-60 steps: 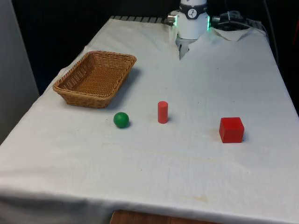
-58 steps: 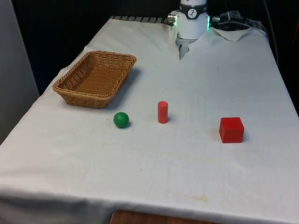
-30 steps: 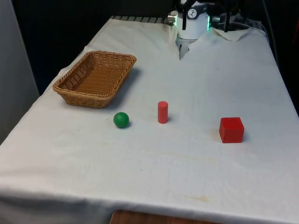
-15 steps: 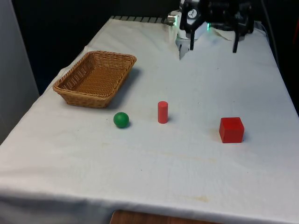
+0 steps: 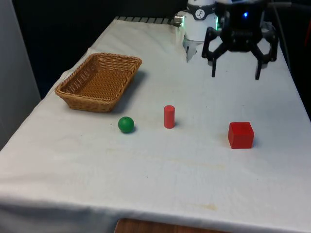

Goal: Pick up the object to the left of the cylinder and place it into the basket.

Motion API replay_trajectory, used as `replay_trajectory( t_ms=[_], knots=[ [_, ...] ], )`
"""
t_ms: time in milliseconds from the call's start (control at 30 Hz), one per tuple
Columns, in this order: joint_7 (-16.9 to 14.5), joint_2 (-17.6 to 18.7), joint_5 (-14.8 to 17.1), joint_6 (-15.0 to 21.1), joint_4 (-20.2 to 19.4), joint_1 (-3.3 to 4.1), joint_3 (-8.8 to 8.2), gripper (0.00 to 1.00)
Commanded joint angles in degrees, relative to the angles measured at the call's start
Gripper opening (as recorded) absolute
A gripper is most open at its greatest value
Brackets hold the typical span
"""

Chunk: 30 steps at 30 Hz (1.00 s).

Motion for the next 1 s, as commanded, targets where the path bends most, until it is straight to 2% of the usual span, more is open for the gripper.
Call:
replay_trajectory(
  t_ms=[0, 33, 67, 233, 267, 333, 500, 533, 600, 800, 967],
  knots=[
    [0.23, 0.63, 0.74, 1.38, -0.23, 0.00, 0.57, 1.00],
    [0.11, 0.29, 0.11, 0.34, -0.06, 0.00, 0.23, 1.00],
    [0.29, 0.92, 0.86, 1.72, -0.23, 0.00, 0.74, 1.00],
    [0.97, 2.69, 1.15, 3.84, -0.34, -0.11, 2.06, 1.00],
    [1.03, 2.46, 0.52, 2.81, -0.06, 0.00, 1.72, 1.00],
    [1.03, 3.55, 1.38, 4.70, -0.52, -0.11, 2.41, 1.00],
    [0.52, 4.70, 1.66, 6.65, -1.20, -0.11, 2.98, 1.00],
    [0.97, 4.70, 1.09, 5.56, -0.86, 0.00, 2.69, 1.00],
    [0.00, 5.10, 1.60, 8.08, -1.78, -0.11, 3.44, 1.00],
    [-0.80, 5.90, 1.09, 9.97, -2.69, 0.00, 4.07, 1.00],
    [-2.23, 7.22, 1.49, 12.89, -2.92, -0.11, 5.16, 1.00]
  ],
)
